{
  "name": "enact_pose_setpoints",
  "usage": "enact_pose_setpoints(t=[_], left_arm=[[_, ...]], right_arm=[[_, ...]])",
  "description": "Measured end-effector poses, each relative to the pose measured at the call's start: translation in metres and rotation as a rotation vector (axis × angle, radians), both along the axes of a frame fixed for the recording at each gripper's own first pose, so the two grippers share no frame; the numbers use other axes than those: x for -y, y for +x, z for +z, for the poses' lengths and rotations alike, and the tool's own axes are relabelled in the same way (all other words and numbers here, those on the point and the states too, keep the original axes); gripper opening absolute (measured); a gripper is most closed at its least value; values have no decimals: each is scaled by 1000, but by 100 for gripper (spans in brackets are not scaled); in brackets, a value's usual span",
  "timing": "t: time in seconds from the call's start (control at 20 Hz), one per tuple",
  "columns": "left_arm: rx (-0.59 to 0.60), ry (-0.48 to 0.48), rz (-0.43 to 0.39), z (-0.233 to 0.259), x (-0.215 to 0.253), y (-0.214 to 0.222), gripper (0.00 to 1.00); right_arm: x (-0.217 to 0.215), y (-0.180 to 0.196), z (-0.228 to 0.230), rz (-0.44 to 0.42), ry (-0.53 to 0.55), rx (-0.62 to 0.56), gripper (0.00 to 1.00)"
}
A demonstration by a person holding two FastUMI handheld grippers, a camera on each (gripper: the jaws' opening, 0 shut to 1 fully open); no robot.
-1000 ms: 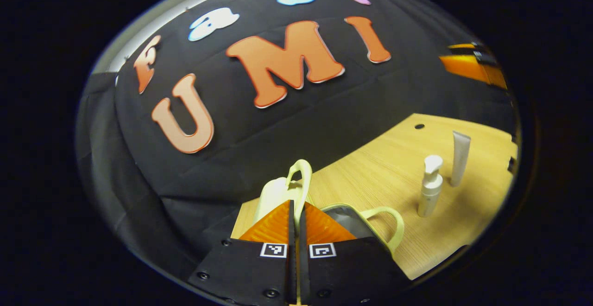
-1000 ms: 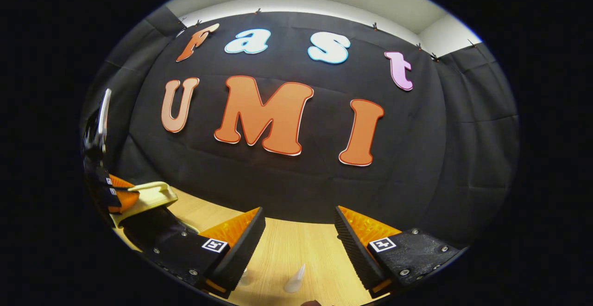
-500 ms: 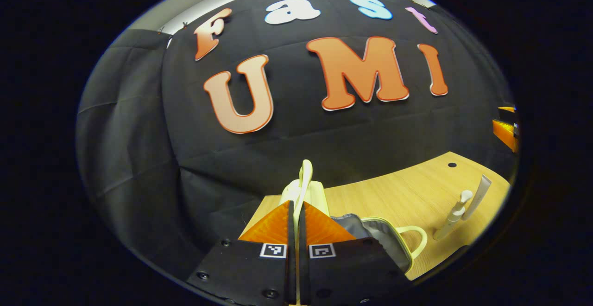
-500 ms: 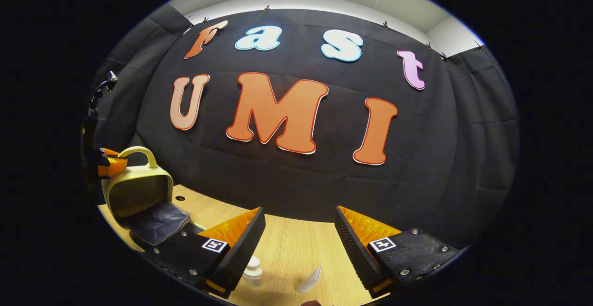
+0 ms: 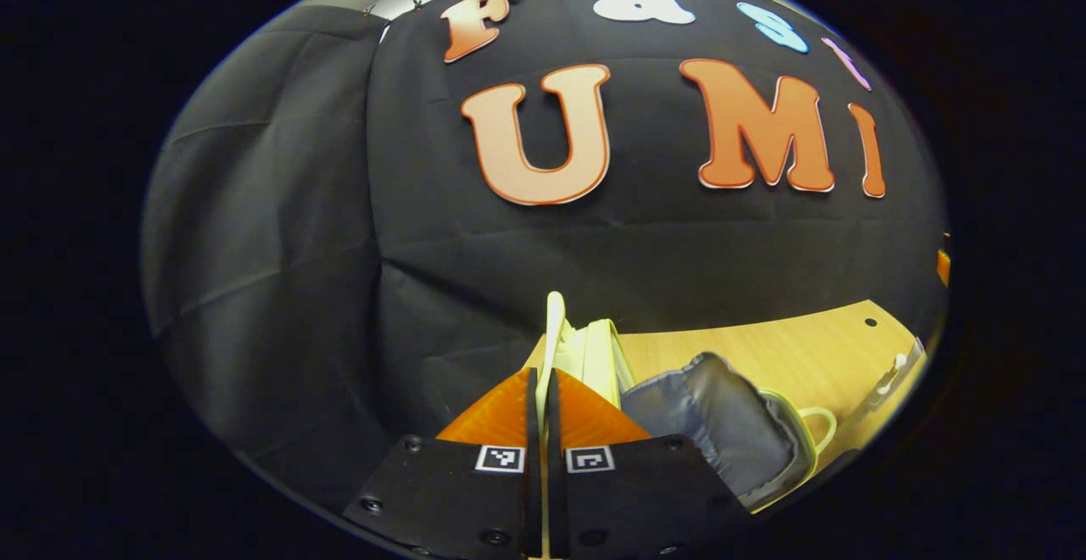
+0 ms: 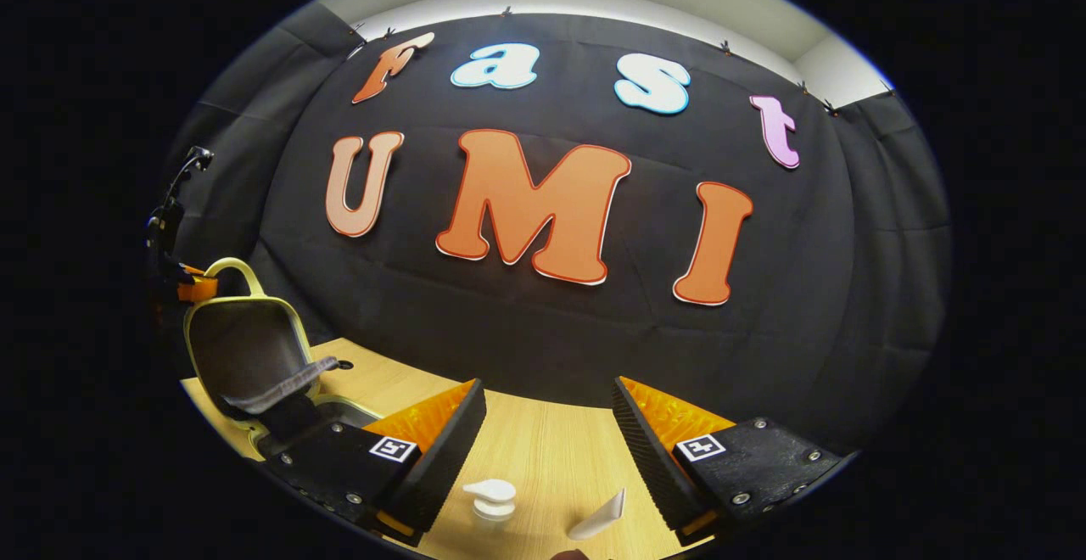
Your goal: First open the suitcase, pack the skin care products into it, and then close the suitcase.
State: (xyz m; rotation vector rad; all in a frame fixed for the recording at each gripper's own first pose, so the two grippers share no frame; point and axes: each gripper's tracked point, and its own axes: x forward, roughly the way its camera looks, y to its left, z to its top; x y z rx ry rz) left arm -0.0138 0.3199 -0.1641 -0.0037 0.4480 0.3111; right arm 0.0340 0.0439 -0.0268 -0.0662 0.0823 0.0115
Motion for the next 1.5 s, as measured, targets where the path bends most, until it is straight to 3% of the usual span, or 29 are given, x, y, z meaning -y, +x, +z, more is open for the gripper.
enact_pose_setpoints(t=[0.2, 0.45, 0.7, 1.0, 1.05, 1.1, 1.15, 1.3, 1.35, 1.5], left_arm=[[-57, -51, 45, -42, -45, -4, 4], [-191, -40, 27, -106, -91, -5, 4], [-333, -39, 47, -168, -108, -17, 4], [-403, -58, 69, -206, -112, -27, 4], [-403, -57, 83, -209, -112, -27, 13], [-403, -35, 111, -205, -115, -29, 13], [-379, -31, 109, -200, -114, -26, 19], [-300, 10, 87, -167, -99, -21, 25], [-263, 32, 73, -152, -88, -15, 40], [-163, 97, 21, -105, -57, 3, 69]], right_arm=[[-15, 5, 4, -4, 0, 1, 95], [-27, 5, 3, -22, -14, -7, 95], [-32, 2, 1, -41, -31, -16, 95], [-28, 3, -4, -54, -29, -35, 95], [-28, 3, -4, -56, -27, -38, 95], [-27, 3, -4, -56, -27, -37, 95], [-26, 2, -4, -58, -29, -36, 95], [-20, 2, -5, -58, -31, -32, 95], [-17, 2, -5, -58, -28, -29, 95], [-9, 1, -9, -63, -16, -34, 96]])
